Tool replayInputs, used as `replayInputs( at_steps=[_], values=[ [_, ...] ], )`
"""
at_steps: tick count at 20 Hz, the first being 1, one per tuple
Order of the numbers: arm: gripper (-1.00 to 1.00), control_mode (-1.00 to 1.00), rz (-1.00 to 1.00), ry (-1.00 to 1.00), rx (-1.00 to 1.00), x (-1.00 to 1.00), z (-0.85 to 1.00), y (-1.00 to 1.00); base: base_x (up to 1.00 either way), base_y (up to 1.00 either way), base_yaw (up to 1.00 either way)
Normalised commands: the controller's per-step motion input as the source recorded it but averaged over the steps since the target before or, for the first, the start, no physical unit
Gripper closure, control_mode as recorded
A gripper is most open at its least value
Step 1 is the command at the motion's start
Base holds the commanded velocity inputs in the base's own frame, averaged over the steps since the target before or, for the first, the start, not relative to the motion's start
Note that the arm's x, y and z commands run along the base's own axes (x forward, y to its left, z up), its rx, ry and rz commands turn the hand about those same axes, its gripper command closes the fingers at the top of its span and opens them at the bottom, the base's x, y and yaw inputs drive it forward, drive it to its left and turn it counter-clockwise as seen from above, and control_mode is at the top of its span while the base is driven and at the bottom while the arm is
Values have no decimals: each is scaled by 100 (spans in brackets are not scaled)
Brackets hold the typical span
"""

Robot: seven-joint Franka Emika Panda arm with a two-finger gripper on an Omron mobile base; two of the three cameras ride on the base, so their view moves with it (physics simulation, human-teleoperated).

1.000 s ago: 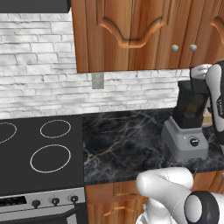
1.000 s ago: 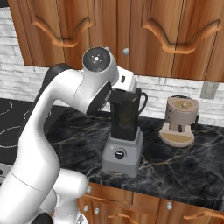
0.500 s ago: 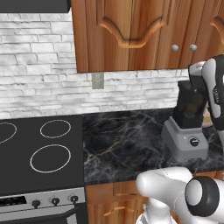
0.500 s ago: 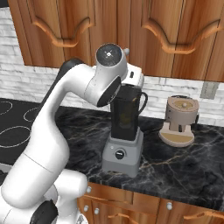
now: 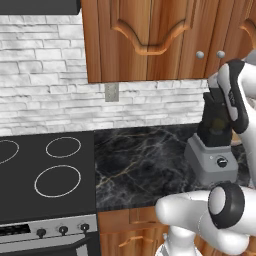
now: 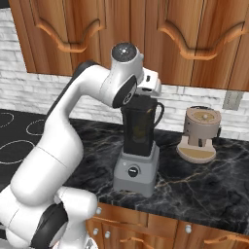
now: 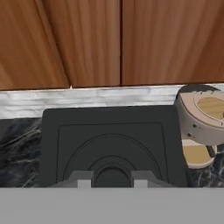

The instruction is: Grab the onion and lemon from the fridge, place them in the blender, close the lid, and turn on the blender to create a marinade.

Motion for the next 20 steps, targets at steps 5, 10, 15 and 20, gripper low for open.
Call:
replayInputs(
  at_steps=[5, 10, 15, 20],
  values=[
    [100, -100, 2, 13, 0, 22, -3, -22, 0, 0, 0],
    [100, -100, 7, 14, 0, 35, -6, -15, 0, 0, 0],
    [100, -100, 3, 8, 0, 34, -1, 0, 0, 0, 0],
    [100, -100, 6, 0, 0, -1, -12, -2, 0, 0, 0]
  ],
)
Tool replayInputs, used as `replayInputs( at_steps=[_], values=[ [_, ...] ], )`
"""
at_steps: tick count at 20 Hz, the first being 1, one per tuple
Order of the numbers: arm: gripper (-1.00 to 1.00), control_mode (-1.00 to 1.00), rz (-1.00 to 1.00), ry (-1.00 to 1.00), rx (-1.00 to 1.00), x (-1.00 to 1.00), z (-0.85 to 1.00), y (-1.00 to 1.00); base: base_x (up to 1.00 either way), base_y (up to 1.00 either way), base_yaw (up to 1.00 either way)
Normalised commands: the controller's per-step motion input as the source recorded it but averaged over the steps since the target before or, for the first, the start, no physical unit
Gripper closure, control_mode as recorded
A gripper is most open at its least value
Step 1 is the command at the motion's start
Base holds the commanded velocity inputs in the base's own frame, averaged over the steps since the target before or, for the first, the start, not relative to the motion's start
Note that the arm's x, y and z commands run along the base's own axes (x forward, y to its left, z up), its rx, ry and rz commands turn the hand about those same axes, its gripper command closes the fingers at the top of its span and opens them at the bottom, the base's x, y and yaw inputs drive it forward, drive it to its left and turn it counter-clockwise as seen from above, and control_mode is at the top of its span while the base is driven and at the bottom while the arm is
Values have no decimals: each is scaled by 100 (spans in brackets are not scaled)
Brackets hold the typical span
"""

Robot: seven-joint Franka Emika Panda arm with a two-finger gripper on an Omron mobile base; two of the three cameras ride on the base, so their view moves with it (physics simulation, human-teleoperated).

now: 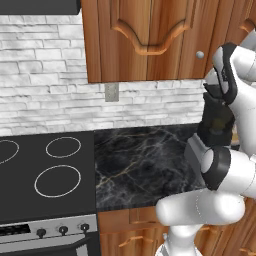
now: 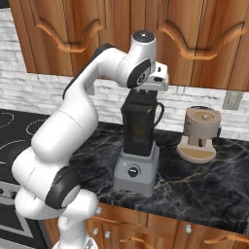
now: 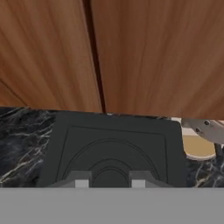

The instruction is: Grab the onion and lemon from the fridge, place them in the blender, close the lid, and turn on the blender to create a marinade.

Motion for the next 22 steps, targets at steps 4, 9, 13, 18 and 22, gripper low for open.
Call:
replayInputs(
  at_steps=[4, 9, 13, 18, 22],
  values=[
    [100, -100, 3, 0, 0, -37, -17, 0, 0, 0, 0],
    [100, -100, 0, 0, 0, -36, -9, 0, 0, 0, 0],
    [100, -100, 0, 6, 0, 0, -1, 0, 0, 0, 0],
    [100, -100, 0, 7, 0, -7, -26, 1, 0, 0, 0],
    [100, -100, 0, 3, 0, -5, -36, 7, 0, 0, 0]
  ],
)
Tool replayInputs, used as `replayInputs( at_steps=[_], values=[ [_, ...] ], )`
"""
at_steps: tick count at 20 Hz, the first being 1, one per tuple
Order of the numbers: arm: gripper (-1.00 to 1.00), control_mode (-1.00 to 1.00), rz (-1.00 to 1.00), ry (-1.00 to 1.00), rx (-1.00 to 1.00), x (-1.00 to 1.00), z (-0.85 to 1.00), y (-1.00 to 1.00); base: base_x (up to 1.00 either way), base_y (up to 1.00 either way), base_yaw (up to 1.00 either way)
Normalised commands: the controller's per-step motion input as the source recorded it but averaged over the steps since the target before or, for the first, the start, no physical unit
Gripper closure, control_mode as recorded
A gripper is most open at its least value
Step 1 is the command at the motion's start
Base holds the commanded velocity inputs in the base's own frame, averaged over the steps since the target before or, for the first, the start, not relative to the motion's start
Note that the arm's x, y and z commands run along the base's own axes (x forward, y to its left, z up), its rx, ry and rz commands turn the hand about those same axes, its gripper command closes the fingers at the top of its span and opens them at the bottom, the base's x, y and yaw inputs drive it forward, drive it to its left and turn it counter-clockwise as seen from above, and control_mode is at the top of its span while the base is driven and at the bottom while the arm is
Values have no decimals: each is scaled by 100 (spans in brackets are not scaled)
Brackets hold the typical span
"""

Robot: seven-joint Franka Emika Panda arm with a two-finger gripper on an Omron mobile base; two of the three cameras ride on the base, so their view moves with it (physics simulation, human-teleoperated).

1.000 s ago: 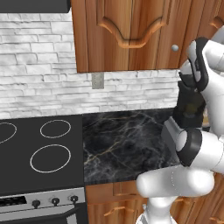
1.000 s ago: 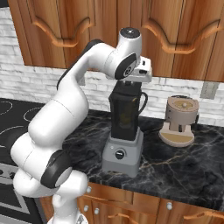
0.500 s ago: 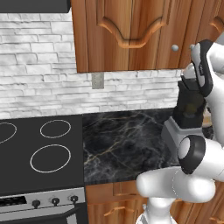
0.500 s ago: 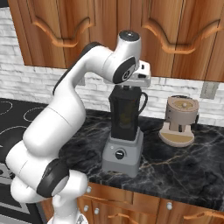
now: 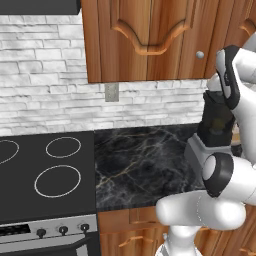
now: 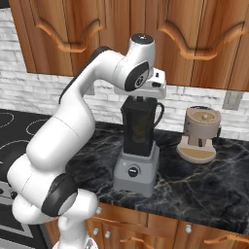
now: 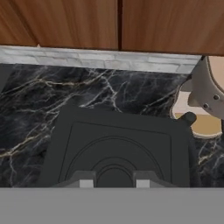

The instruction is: Grab the onion and lemon from the fridge, place them in the blender, close the lid, and turn on the blender to create a marinade.

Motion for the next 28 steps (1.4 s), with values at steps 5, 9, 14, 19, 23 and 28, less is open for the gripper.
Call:
replayInputs(
  at_steps=[5, 9, 14, 19, 23, 28],
  values=[
    [100, -100, 0, 0, 0, -19, -33, 10, 0, 0, 0],
    [100, -100, 0, 0, 0, -8, -45, 12, 0, 0, 0],
    [100, -100, 0, 0, 0, 1, -23, 2, 0, 0, 0],
    [100, -100, 0, -15, -8, 1, -1, 0, 0, 0, 0],
    [100, -100, 0, -14, -20, 0, -10, 0, 0, 0, 0],
    [100, -100, 0, -2, -17, 0, -47, 0, 0, 0, 0]
  ],
)
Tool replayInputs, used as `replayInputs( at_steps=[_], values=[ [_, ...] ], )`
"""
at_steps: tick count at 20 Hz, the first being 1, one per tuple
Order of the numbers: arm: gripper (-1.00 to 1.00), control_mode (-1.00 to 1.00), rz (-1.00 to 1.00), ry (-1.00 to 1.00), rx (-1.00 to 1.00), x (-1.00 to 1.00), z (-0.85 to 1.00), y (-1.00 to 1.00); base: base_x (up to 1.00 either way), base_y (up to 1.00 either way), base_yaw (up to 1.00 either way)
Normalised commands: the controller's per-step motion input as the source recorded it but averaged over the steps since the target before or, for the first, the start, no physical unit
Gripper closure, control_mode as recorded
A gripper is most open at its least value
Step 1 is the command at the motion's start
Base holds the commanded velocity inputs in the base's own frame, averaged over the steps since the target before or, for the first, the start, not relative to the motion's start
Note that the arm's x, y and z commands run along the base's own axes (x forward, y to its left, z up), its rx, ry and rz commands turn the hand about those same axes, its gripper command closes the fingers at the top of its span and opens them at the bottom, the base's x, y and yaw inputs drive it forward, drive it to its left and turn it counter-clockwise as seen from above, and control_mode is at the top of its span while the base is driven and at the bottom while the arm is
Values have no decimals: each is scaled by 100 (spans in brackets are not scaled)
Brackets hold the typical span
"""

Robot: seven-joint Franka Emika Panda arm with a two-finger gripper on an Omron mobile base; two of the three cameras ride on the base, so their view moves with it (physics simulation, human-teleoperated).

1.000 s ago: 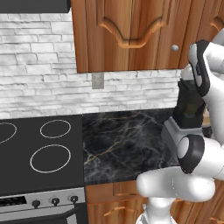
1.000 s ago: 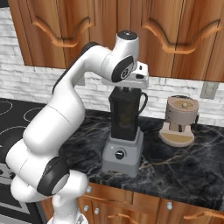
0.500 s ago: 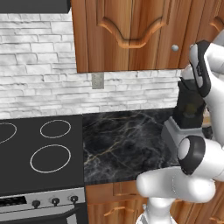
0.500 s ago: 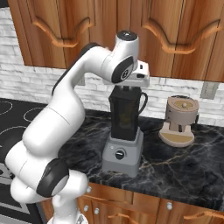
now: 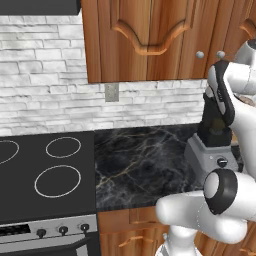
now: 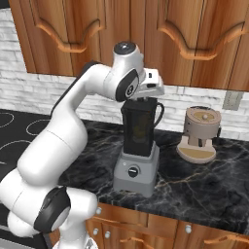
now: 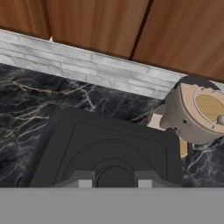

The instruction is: Grab the onion and lemon from the fridge, place them in the blender, close the lid, and turn on the blender to create a marinade.

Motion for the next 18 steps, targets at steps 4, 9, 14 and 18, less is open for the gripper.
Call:
replayInputs(
  at_steps=[4, 9, 14, 18],
  values=[
    [100, -100, 0, 8, -7, 0, -51, 0, 0, 0, 0],
    [-100, -100, 0, 7, -2, 0, -44, 0, 0, 0, 0],
    [-100, -100, 0, 4, 0, 0, -17, 2, 0, 0, 0],
    [-100, -100, 0, 0, 0, 0, -3, 1, 0, 0, 0]
  ],
)
